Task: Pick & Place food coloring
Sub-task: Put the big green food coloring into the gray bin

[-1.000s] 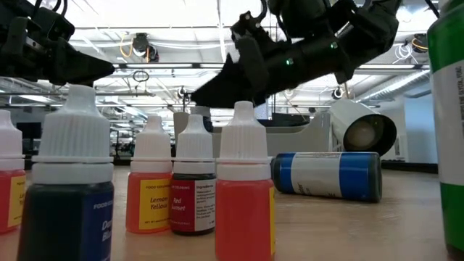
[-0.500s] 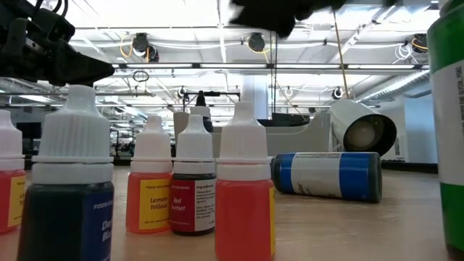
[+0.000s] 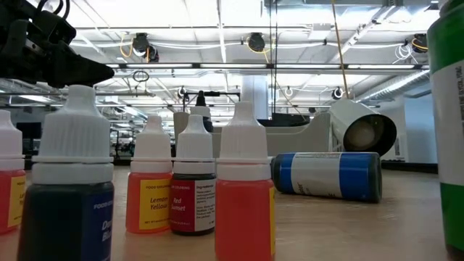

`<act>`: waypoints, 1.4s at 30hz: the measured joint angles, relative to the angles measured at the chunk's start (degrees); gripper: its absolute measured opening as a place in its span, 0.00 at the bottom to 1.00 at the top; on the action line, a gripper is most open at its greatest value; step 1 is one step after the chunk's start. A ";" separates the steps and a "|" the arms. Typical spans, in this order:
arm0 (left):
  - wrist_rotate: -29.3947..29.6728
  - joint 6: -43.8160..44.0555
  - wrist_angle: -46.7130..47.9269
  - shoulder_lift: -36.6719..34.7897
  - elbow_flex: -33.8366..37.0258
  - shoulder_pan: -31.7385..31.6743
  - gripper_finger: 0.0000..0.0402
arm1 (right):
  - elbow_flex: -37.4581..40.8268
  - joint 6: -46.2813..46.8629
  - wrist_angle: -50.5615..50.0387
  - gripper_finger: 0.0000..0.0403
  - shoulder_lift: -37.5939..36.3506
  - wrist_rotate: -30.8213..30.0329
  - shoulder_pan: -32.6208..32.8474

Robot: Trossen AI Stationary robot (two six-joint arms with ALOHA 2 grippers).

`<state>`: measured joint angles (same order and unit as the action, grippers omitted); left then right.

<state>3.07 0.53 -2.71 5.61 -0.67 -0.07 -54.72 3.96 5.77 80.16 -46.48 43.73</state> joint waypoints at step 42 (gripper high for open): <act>0.00 0.28 0.84 0.01 -0.07 0.00 0.14 | 8.84 5.22 40.30 0.57 20.36 33.73 -3.12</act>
<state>3.07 0.80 -1.87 5.62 -0.73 -0.07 -45.88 9.18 46.08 100.52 -12.75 40.61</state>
